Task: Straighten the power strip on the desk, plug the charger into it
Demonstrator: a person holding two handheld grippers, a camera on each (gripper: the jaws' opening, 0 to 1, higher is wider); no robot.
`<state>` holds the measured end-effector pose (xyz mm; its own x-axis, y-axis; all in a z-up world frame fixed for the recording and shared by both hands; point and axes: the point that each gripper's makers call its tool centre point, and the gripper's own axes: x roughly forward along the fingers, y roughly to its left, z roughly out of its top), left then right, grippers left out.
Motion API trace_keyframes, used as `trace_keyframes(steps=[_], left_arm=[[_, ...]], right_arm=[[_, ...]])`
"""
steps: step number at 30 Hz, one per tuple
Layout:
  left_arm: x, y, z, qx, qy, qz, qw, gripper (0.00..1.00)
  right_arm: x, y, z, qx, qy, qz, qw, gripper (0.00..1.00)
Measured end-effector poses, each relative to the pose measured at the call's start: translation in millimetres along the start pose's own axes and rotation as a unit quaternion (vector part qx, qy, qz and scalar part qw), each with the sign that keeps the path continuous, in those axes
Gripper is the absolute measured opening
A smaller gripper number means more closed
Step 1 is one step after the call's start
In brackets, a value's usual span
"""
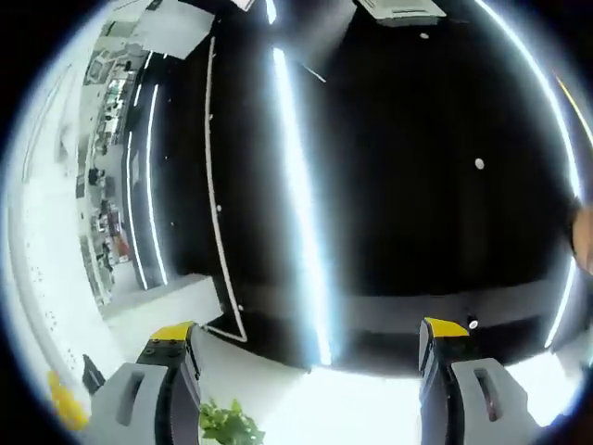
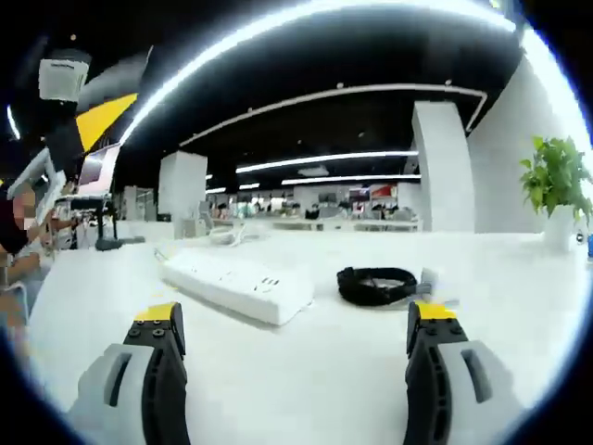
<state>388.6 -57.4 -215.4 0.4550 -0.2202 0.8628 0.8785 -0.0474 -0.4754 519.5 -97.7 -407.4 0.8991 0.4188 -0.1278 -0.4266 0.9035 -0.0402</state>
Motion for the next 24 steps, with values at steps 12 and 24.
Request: trace_keyframes(steps=[12, 24], left_arm=[[12, 22.3, 4.5, -0.113, -0.025, 0.027, 0.9929, 0.94], [-1, 19.5, 10.0, -0.185, -0.039, 0.044, 0.9809, 0.94]], right_arm=[[-8, 56, -19.6, -0.018, 0.072, 0.108, 0.9914, 0.93], [-21, 78, -8.8, -0.016, 0.013, 0.101, 0.9947, 0.85]])
